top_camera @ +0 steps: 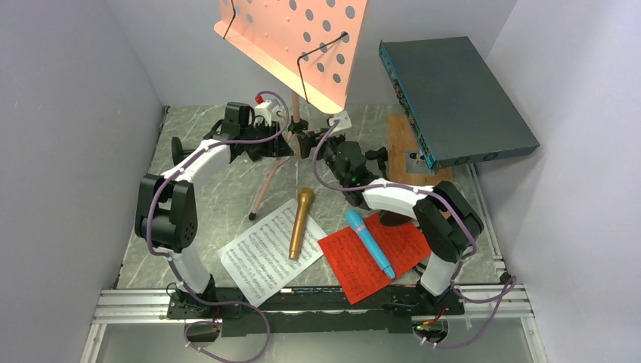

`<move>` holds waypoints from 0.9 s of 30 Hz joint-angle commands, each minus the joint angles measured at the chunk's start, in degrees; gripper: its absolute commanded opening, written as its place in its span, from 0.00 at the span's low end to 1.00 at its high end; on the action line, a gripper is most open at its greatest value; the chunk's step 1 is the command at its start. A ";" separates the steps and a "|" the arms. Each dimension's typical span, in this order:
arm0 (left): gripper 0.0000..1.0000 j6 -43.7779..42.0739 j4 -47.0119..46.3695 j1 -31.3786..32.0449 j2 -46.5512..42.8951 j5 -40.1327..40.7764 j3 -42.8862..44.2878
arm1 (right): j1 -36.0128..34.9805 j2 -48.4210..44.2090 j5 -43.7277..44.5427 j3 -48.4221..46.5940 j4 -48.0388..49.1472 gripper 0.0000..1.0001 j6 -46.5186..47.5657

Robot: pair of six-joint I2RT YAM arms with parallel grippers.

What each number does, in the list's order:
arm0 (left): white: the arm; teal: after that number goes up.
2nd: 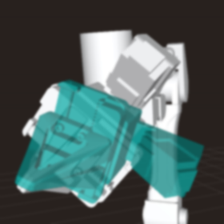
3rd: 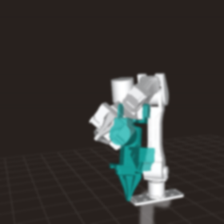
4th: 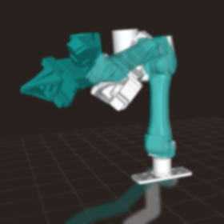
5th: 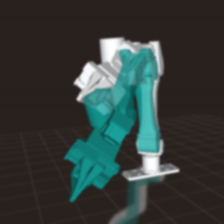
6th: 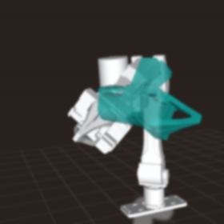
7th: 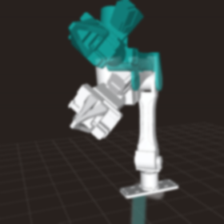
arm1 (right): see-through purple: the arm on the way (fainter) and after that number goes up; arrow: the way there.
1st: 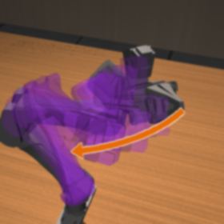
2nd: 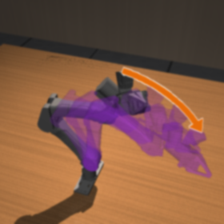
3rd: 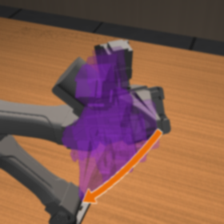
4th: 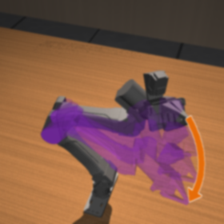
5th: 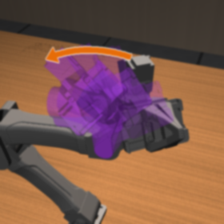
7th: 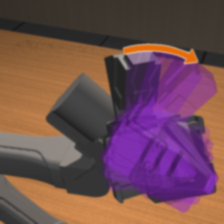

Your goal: Set up the instrument practice props

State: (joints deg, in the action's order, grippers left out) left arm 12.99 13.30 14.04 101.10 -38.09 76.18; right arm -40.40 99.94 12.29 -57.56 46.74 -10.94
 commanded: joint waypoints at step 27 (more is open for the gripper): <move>0.00 3.27 7.47 -0.42 0.41 -0.85 -1.46 | -3.96 5.32 5.47 -9.97 -4.02 0.56 9.40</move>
State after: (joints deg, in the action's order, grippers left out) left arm 13.08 13.28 14.00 101.10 -38.24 76.18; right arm -43.62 104.81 16.23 -66.63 43.18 -3.09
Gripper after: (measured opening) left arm 0.330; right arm 0.555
